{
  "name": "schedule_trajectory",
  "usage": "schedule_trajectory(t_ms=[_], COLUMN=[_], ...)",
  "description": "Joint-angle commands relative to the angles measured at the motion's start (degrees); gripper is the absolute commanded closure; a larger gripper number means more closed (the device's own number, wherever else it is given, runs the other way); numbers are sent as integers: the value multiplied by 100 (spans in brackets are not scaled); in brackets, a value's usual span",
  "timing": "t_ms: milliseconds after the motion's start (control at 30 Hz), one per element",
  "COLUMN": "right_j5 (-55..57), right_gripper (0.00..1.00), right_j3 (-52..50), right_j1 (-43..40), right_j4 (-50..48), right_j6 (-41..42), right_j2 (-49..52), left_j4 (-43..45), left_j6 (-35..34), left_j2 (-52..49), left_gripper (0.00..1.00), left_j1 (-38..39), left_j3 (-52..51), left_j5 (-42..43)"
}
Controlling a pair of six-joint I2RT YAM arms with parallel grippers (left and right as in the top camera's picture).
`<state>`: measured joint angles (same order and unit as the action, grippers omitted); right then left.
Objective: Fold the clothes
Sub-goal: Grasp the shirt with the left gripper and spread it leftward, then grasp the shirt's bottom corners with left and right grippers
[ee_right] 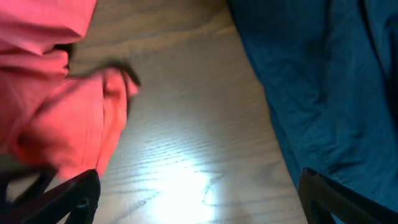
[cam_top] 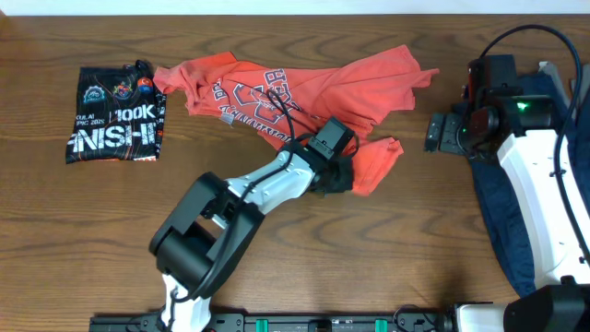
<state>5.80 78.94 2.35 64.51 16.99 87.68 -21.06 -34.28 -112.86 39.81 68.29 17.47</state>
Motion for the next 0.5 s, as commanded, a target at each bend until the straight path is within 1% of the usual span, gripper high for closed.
schedule_trajectory(t_ms=[0,100,167,233,300,367,467], right_j5=[-2,-26,-315,-756,-955,-1054,-1353], right_gripper=[1,3,4,5,6,7,9], right_j3=[24,24,22,17,4,0,0], right_j1=[-114,-131,-127,-114,-116,-116,-116], right_j4=[-92,-114,-118,-133,-149,-149,-149], right_j6=[74,52,-127,-304,-313,-280,-111], right_j2=[-87,-68,-35,24,107,210,407], left_j4=[-1060,-2369,-3097,-3707,-4048,-4242,-4415], left_j6=[529,951,1294,1392,1392,1392,1390], left_j2=[483,1209,1746,2319,2800,3193,3615], left_gripper=[94,94,94,94,94,94,94], left_j1=[-293,-785,-1224,-1753,-2234,-2656,-3084], left_j3=[-68,-68,-68,-68,-68,-68,-68], left_j5=[-195,-195,-240,-691,-1178,-1471,-1493])
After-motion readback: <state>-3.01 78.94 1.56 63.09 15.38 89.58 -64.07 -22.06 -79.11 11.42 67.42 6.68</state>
